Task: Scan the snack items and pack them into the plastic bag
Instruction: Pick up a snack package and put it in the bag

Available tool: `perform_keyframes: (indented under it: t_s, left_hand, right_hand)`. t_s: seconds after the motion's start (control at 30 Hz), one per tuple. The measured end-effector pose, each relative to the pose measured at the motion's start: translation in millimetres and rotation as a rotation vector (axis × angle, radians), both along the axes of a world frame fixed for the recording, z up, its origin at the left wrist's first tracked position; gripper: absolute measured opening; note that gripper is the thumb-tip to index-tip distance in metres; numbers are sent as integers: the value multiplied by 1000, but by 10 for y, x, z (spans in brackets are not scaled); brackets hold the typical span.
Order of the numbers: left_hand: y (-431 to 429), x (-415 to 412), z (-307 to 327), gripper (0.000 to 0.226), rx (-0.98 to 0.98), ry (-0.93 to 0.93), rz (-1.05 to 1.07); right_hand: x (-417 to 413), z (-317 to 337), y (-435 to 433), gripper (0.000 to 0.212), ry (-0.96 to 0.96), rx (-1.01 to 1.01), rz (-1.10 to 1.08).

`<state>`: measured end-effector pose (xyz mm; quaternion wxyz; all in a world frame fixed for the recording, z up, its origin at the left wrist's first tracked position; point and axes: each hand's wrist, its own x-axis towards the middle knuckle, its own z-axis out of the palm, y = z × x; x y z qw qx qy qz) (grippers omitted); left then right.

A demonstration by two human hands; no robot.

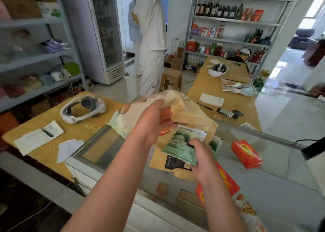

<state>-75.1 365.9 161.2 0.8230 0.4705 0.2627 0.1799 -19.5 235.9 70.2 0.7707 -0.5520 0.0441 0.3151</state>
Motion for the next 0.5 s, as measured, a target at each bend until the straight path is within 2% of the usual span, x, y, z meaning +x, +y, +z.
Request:
perform_keyframes:
  t_s: [0.17,0.27,0.4,0.5]
  left_hand:
    - [75,-66,244,45,-219,-276,62]
    - [12,-44,304,46,-333,-464,120]
    - [-45,-19,311,44,-356,-535,176]
    - [-67,-24,290,44,-333,-514,191]
  right_hand:
    - [243,69,294,19,9,42,182]
    - [293,20,489,22,62,75,281]
    - [378,-92,615,27,32,128,274]
    - [499,-70,685,29,-90,151,196]
